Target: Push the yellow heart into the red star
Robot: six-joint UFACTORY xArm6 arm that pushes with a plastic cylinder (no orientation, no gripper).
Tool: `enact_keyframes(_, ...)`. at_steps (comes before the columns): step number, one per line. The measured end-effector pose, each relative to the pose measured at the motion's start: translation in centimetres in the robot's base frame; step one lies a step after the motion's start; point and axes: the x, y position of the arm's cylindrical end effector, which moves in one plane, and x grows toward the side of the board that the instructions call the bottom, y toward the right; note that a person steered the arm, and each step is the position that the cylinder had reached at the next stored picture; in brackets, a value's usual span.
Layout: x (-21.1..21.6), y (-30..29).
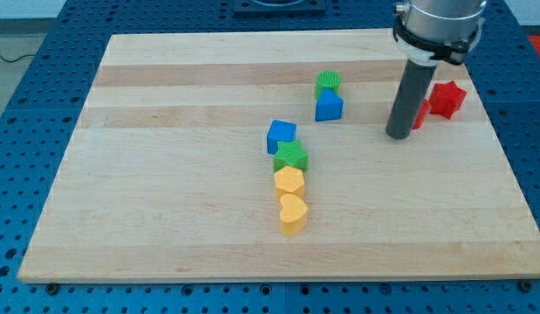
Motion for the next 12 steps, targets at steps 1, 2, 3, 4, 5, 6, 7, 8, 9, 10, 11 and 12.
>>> enact_keyframes(1, -0.7, 0.0)
enact_keyframes(2, -1.0, 0.0)
enact_keyframes(3, -1.1, 0.0)
enact_keyframes(4, 0.4, 0.0)
enact_keyframes(5, 7.4, 2.1)
enact_keyframes(6, 13.8, 2.1)
enact_keyframes(7, 16.7, -2.4)
enact_keyframes(8, 18.6, -9.7)
enact_keyframes(9, 18.8, -18.9)
enact_keyframes(10, 16.9, -25.8)
enact_keyframes(11, 16.2, -25.5)
enact_keyframes(12, 14.5, -23.3)
